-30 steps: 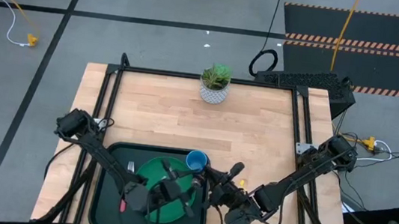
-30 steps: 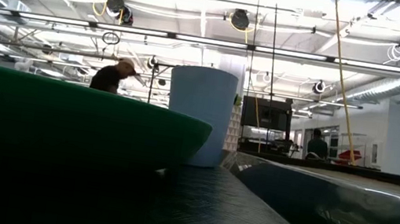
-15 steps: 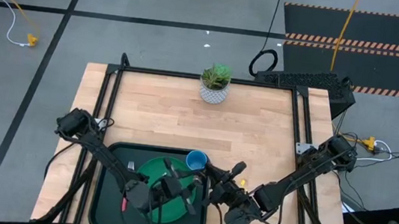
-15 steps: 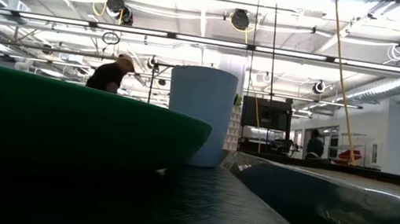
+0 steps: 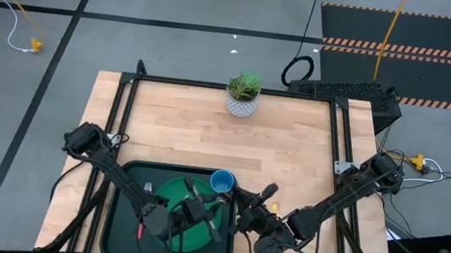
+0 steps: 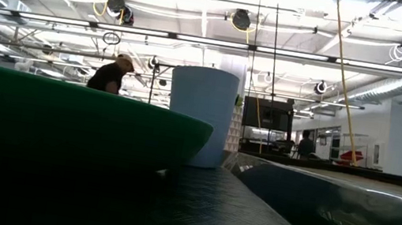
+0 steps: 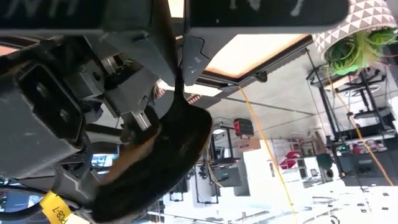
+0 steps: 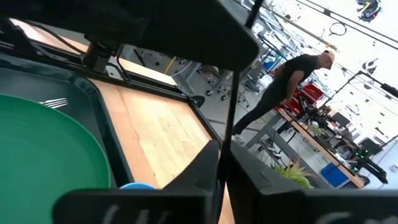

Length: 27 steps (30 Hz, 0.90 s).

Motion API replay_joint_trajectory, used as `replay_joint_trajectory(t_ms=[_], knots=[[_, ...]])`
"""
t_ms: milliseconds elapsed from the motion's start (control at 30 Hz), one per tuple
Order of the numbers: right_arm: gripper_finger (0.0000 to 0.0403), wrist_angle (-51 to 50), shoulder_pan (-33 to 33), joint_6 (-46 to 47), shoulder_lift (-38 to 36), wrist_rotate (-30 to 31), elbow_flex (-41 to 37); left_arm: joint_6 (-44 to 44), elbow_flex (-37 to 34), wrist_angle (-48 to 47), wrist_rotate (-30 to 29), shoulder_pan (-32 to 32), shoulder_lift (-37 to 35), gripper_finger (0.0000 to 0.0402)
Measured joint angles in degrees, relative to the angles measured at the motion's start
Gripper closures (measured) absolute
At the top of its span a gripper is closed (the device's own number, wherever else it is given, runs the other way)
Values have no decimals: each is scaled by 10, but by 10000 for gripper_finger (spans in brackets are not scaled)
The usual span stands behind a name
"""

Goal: Pick and place plate/cup/fork/spoon on tray
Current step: Put the black spoon on the black tray to the left of the red fork

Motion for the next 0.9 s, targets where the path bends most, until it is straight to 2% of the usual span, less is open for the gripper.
replay_joint_trajectory(t_ms=[100, 367, 533, 633, 900], knots=[[353, 2, 5, 0, -3, -4, 0, 1, 0, -1, 4, -5, -2, 395], [240, 1, 22, 0, -36, -120, 0, 31, 0, -3, 28, -30, -27, 396], [204, -1, 39, 0, -55, -137, 0, 49, 0, -31, 53, -49, -45, 392], [196, -13, 51, 3, -67, -158, 0, 45, 0, -70, 107, -58, -59, 397], [183, -35, 49, 64, -84, -366, 0, 15, 0, -162, 305, -52, -81, 392]])
